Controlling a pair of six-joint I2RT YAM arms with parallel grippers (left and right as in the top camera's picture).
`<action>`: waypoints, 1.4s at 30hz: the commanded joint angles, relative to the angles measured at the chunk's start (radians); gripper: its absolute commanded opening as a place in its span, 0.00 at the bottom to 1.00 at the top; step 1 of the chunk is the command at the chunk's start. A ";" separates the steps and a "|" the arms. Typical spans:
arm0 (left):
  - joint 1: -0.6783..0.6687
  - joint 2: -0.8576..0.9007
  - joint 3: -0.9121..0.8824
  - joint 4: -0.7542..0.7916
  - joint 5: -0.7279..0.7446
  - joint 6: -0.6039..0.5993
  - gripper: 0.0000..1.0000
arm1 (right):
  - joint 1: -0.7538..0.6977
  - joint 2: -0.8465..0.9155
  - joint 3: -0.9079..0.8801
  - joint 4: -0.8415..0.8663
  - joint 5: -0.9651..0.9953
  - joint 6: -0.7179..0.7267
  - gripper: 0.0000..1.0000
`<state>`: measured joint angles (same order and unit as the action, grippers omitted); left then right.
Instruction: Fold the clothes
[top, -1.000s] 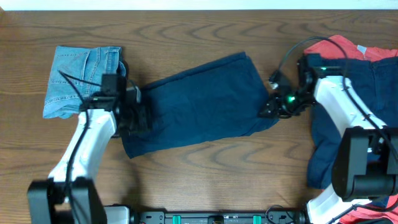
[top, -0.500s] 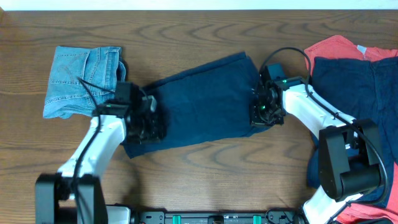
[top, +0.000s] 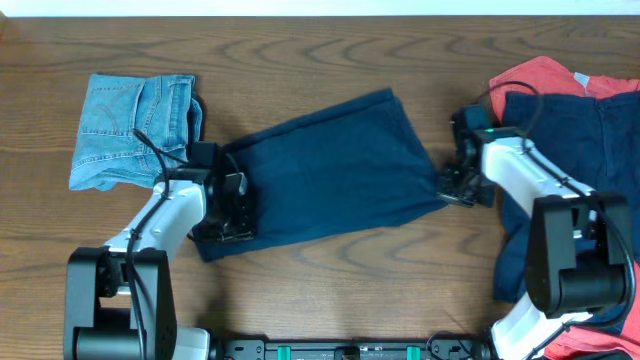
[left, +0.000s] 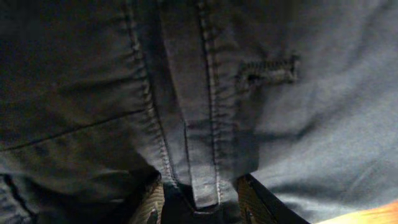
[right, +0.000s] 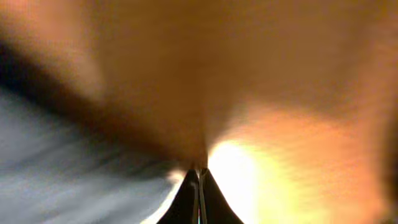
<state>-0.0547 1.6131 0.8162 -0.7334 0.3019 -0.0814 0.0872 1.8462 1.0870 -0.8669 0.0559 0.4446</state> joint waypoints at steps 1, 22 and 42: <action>0.014 -0.024 0.018 -0.051 -0.077 -0.005 0.42 | -0.025 -0.013 0.013 -0.056 0.049 0.000 0.01; 0.014 -0.141 0.076 0.089 0.045 -0.004 0.52 | 0.268 -0.005 0.029 0.637 -0.465 -0.080 0.10; 0.014 0.106 0.092 0.109 -0.014 0.029 0.52 | -0.006 0.126 0.032 0.795 -0.245 -0.018 0.06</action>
<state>-0.0460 1.6943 0.8989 -0.6056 0.3229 -0.0700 0.1139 2.0171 1.1244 -0.0540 -0.1764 0.4397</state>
